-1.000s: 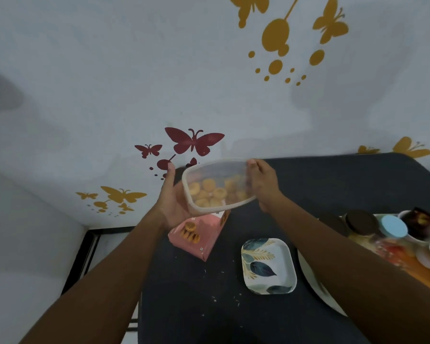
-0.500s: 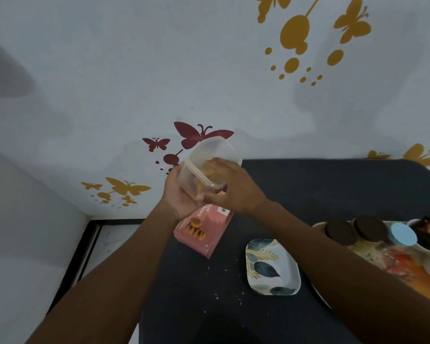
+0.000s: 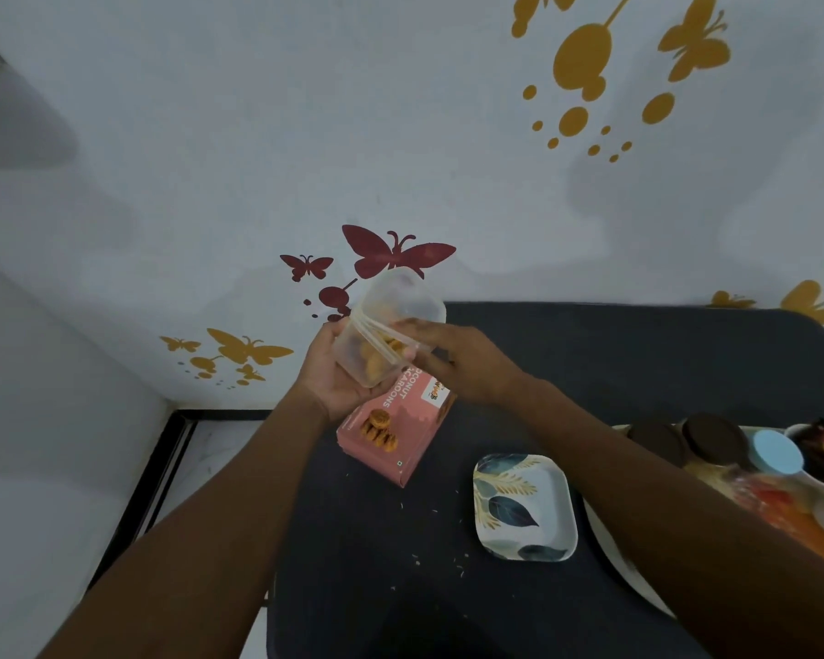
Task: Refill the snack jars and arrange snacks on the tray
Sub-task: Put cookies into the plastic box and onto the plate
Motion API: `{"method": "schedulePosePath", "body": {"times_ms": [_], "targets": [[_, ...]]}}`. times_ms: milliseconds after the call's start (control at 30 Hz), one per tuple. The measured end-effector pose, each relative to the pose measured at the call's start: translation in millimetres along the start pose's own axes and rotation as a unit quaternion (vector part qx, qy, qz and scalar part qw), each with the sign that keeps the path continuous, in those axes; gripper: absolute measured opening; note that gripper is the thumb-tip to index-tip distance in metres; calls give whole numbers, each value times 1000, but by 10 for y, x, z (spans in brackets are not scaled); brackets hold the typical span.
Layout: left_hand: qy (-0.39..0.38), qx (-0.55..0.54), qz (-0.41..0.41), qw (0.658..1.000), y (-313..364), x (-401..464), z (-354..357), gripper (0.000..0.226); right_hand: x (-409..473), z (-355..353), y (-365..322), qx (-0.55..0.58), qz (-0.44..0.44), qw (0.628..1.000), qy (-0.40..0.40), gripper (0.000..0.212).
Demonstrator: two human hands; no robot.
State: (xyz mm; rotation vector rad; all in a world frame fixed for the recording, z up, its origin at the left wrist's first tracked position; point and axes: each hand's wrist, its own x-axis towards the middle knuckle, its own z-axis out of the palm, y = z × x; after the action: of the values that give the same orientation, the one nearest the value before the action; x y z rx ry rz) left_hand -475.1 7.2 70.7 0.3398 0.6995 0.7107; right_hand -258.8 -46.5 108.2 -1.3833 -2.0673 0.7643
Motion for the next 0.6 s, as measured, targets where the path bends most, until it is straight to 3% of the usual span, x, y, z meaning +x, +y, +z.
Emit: {"method": "schedulePosePath", "body": {"times_ms": [100, 267, 367, 500, 600], "targets": [[34, 18, 21, 999, 31, -12, -183, 67, 9, -31, 76, -26, 5, 998, 60, 38], [1, 42, 48, 998, 26, -61, -294, 68, -17, 143, 151, -75, -13, 985, 153, 38], [49, 43, 51, 997, 11, -69, -404, 60, -20, 355, 143, -33, 36, 981, 187, 46], [102, 50, 62, 992, 8, -180, -688, 59, 22, 456, 151, 10, 98, 952, 289, 39], [115, 0, 82, 990, 10, -312, -872, 59, 28, 530, 252, -80, 28, 974, 210, 34]]}}
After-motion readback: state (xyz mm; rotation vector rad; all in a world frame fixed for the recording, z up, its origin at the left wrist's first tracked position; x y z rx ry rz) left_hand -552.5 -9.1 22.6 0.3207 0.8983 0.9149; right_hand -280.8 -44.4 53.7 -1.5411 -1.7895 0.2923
